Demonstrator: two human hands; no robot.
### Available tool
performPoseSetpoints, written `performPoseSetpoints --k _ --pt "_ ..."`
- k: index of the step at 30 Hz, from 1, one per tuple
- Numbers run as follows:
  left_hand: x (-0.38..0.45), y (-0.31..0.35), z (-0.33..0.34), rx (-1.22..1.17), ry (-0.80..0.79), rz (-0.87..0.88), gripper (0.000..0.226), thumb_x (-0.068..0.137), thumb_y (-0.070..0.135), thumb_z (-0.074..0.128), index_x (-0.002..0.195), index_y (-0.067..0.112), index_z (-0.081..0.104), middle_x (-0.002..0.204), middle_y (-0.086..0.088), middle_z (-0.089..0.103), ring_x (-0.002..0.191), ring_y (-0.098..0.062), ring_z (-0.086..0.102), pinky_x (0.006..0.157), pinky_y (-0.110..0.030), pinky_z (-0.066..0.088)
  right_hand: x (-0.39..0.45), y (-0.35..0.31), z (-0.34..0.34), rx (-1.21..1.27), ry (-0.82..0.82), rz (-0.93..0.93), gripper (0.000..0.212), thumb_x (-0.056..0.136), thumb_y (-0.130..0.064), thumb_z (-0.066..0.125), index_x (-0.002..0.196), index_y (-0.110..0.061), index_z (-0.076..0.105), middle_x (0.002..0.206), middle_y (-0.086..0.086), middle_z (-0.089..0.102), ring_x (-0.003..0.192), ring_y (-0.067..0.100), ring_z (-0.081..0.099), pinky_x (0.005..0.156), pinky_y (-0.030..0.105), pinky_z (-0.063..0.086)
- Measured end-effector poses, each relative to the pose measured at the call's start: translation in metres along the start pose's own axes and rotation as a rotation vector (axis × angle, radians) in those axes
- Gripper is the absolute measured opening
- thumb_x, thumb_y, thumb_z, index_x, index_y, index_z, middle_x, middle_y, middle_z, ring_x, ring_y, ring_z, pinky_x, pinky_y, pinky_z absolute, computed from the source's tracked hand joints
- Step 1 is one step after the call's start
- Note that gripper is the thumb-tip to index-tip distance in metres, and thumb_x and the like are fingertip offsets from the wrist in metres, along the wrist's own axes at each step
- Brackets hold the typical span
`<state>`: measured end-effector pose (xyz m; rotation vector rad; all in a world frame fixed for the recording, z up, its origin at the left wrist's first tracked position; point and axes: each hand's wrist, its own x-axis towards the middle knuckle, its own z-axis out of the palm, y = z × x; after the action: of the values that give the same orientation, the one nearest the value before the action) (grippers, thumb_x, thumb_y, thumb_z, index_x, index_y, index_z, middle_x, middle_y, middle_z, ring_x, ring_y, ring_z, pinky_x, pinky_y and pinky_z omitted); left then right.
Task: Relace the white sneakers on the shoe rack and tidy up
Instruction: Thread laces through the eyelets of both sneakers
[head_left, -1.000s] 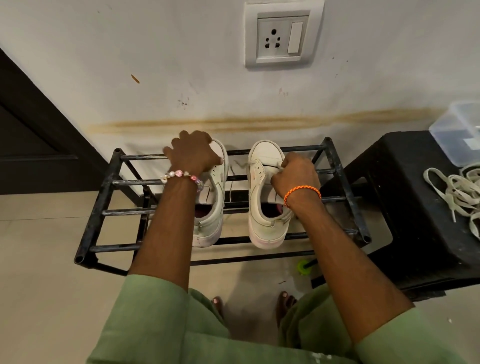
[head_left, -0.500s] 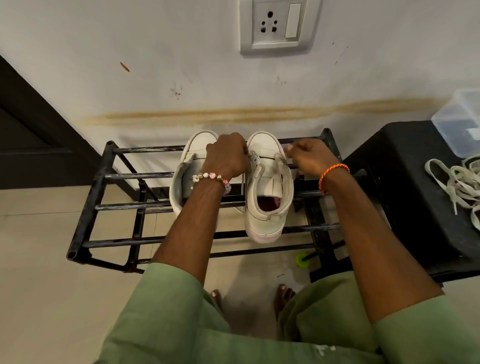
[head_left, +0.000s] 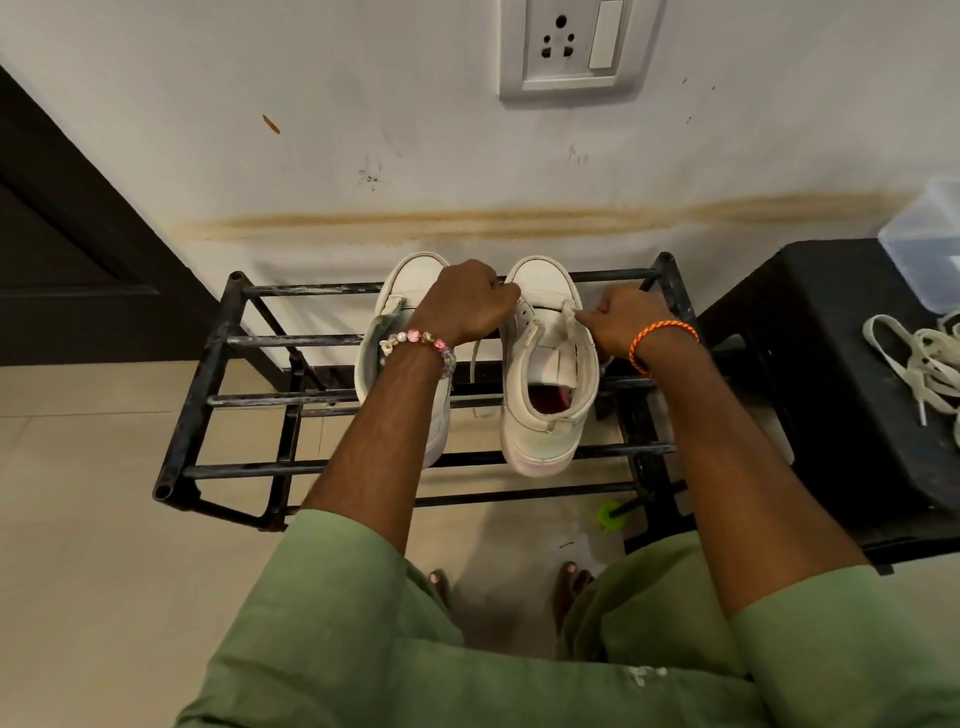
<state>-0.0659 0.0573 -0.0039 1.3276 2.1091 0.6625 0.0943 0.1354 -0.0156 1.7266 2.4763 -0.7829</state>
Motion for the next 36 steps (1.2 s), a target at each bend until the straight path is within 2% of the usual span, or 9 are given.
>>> performPoseSetpoints --k 2,6,10,13,18,20,26,30,36 --pt "-0.002 -0.003 0.0 0.005 0.0 0.006 0.029 0.093 0.024 0.05 0.084 0.0 0.062 0.094 -0.017 0.069 0.091 -0.029 0.065 0.082 -0.04 0.052 -0.004 0.001 -0.008 -0.01 0.026 0.022 0.025 0.091 -0.024 0.058 0.1 -0.001 0.061 0.106 0.02 0.063 0.09 0.029 0.057 0.074 0.031 0.044" --pt "-0.001 -0.004 0.002 -0.035 0.002 0.01 0.014 0.093 0.019 0.05 0.093 0.007 0.058 0.092 -0.013 0.068 0.083 -0.025 0.067 0.081 -0.039 0.055 -0.005 0.013 -0.026 0.116 0.372 0.003 0.02 0.088 -0.01 0.056 0.104 -0.001 0.065 0.106 0.022 0.063 0.1 0.036 0.059 0.087 0.036 0.048" --pt "-0.001 0.001 0.008 -0.04 -0.021 0.017 0.011 0.093 0.019 0.051 0.1 0.01 0.052 0.08 -0.004 0.062 0.057 -0.015 0.059 0.046 -0.016 0.046 -0.009 0.026 -0.014 0.06 0.114 0.035 0.018 0.089 -0.011 0.06 0.104 -0.002 0.067 0.099 0.018 0.065 0.09 0.027 0.059 0.083 0.031 0.046" --pt "0.001 0.003 0.013 -0.022 -0.024 0.022 0.023 0.091 0.02 0.052 0.112 0.01 0.053 0.092 -0.009 0.064 0.063 -0.018 0.059 0.055 -0.026 0.049 -0.001 0.03 -0.02 0.216 0.375 0.028 0.015 0.086 -0.012 0.062 0.098 -0.007 0.069 0.101 0.017 0.067 0.095 0.03 0.062 0.085 0.031 0.047" --pt "0.005 0.001 0.015 -0.058 -0.007 -0.006 0.026 0.09 0.02 0.056 0.113 0.007 0.056 0.11 -0.015 0.063 0.095 -0.029 0.063 0.086 -0.042 0.054 0.003 0.032 -0.011 0.262 0.117 0.041 0.004 0.086 -0.009 0.065 0.088 -0.01 0.068 0.101 0.01 0.067 0.099 0.021 0.061 0.087 0.026 0.043" --pt "0.008 -0.002 0.014 -0.089 -0.012 -0.022 0.023 0.089 0.018 0.057 0.109 0.006 0.059 0.109 -0.015 0.063 0.098 -0.029 0.063 0.086 -0.044 0.054 0.007 0.033 -0.01 0.286 0.098 0.029 0.01 0.084 -0.005 0.065 0.08 -0.014 0.066 0.1 0.008 0.068 0.097 0.019 0.06 0.089 0.026 0.043" --pt "0.01 -0.006 0.014 -0.083 0.031 -0.037 0.012 0.089 0.012 0.06 0.095 0.004 0.064 0.104 -0.016 0.066 0.093 -0.03 0.066 0.085 -0.044 0.055 0.011 0.014 0.001 0.341 -0.06 -0.137 0.031 0.082 -0.007 0.068 0.113 -0.01 0.064 0.11 0.007 0.065 0.103 0.018 0.06 0.095 0.033 0.05" --pt "0.01 -0.007 0.016 -0.059 0.066 -0.032 0.012 0.088 0.013 0.058 0.091 0.004 0.065 0.097 -0.012 0.069 0.088 -0.026 0.066 0.084 -0.037 0.055 0.01 0.009 -0.001 0.191 0.017 -0.185 0.026 0.085 -0.012 0.065 0.111 -0.013 0.064 0.103 0.004 0.063 0.094 0.017 0.059 0.078 0.023 0.045" --pt "0.007 -0.002 0.015 0.047 0.082 -0.002 0.017 0.089 0.015 0.053 0.098 0.005 0.064 0.093 -0.003 0.058 0.087 -0.017 0.052 0.072 -0.024 0.038 0.006 0.0 0.003 0.105 0.175 -0.236 0.012 0.087 -0.012 0.063 0.095 -0.006 0.07 0.098 0.014 0.069 0.094 0.026 0.063 0.079 0.026 0.046"
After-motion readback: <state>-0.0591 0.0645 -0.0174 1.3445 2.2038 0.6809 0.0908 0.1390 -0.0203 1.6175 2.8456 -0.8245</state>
